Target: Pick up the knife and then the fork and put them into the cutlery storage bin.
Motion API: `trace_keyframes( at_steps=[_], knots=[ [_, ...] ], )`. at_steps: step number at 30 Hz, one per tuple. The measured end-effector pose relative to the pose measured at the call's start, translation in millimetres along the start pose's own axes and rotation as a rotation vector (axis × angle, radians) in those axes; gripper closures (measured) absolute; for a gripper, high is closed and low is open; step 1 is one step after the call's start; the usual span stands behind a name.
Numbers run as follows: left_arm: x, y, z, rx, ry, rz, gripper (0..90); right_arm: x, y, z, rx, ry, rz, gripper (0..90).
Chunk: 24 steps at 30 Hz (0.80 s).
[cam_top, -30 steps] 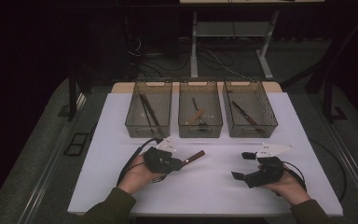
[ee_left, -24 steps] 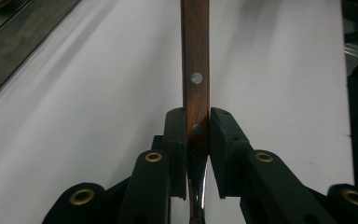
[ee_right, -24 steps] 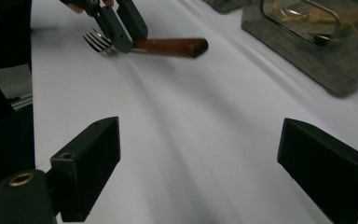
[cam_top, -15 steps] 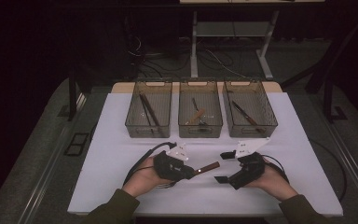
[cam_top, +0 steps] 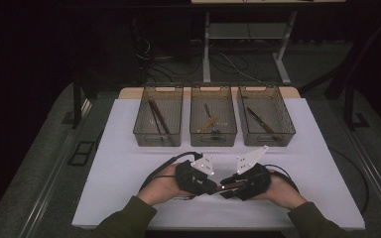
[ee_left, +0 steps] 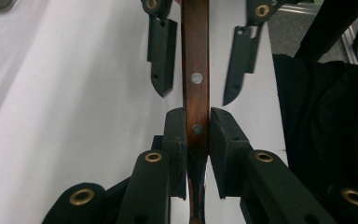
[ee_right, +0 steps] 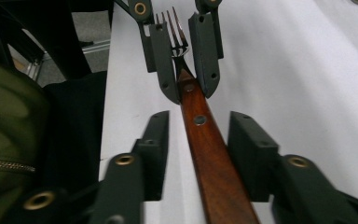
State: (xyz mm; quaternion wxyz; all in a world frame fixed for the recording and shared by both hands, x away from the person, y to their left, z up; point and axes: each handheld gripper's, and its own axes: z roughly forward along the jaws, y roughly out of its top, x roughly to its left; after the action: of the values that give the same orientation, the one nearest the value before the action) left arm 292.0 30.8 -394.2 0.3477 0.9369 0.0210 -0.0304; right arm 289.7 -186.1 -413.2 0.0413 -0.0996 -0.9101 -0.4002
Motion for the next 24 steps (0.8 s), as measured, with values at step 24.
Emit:
trace_keyframes(
  at_steps=[24],
  knots=[
    [5.7,-32.3,-32.8,-0.245,0.087,-0.115,44.9,-8.4,-4.6,-27.3,-0.080,-0.033,0.098,75.1]
  ],
)
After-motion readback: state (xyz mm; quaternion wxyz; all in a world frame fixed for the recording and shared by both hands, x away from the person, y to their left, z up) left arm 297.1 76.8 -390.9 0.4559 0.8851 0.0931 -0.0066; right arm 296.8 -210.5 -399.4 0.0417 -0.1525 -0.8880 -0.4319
